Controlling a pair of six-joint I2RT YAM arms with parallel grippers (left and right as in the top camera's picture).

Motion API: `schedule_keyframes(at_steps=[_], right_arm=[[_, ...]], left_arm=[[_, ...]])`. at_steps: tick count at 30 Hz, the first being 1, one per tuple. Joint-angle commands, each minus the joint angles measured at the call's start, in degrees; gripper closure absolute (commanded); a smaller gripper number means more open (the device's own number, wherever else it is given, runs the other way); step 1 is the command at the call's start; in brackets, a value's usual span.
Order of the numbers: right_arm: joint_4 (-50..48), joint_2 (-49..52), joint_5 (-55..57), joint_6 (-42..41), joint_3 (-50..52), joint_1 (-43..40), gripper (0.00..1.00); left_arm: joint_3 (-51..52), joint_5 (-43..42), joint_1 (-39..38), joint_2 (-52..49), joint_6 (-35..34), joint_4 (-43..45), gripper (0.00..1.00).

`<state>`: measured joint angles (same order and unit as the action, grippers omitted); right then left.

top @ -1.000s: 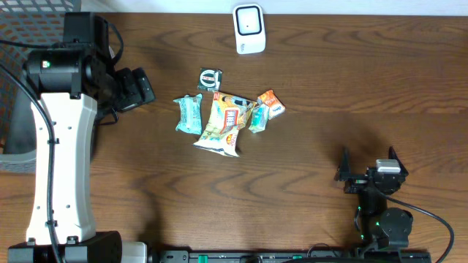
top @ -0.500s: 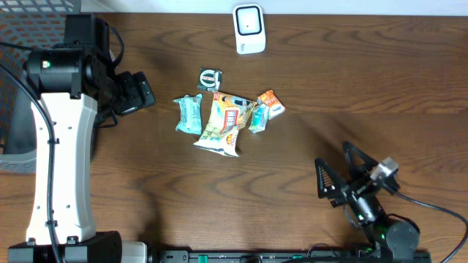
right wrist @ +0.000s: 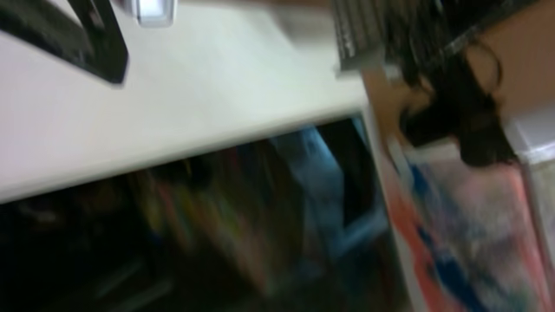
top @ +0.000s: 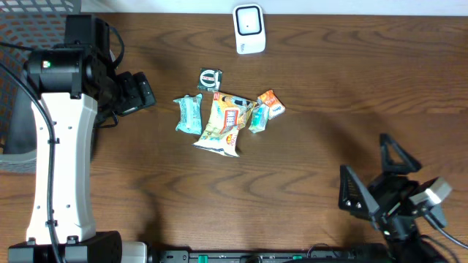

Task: Scan the item barcode
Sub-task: 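Move the right gripper toward the orange wipes pack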

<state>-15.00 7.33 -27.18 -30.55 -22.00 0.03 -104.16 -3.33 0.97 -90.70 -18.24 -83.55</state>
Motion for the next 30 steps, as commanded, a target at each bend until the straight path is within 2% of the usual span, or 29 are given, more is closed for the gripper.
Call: schedule_keyframes(at_steps=[1, 4, 7, 12, 17, 24, 30], right_arm=[[11.54, 8.96, -3.26, 14.64, -12.48, 0.39, 0.01], [26.29, 18.71, -9.31, 21.88, -24.50, 0.46, 0.01], [36.89, 26.95, -13.49, 25.94, -33.73, 0.76, 0.01], [48.81, 37.92, -14.51, 30.86, -43.89, 4.17, 0.01], [51.93, 45.51, -8.44, 31.54, -48.04, 11.82, 0.01], [51.71, 55.19, 13.18, 31.78, -52.00, 26.69, 0.01], [56.06, 66.27, 18.27, 33.48, -57.46, 32.83, 0.01]], left_arm=[[0.37, -0.31, 0.09, -0.13, -0.74, -0.17, 0.02], [0.37, -0.31, 0.09, -0.13, -0.72, -0.17, 0.02], [0.37, -0.31, 0.09, -0.13, -0.72, -0.17, 0.02], [0.37, -0.31, 0.09, -0.13, -0.74, -0.17, 0.02], [0.37, -0.31, 0.09, -0.13, -0.72, -0.17, 0.02], [0.37, -0.31, 0.09, -0.13, -0.74, -0.17, 0.02], [0.37, -0.31, 0.09, -0.13, -0.72, -0.17, 0.02]])
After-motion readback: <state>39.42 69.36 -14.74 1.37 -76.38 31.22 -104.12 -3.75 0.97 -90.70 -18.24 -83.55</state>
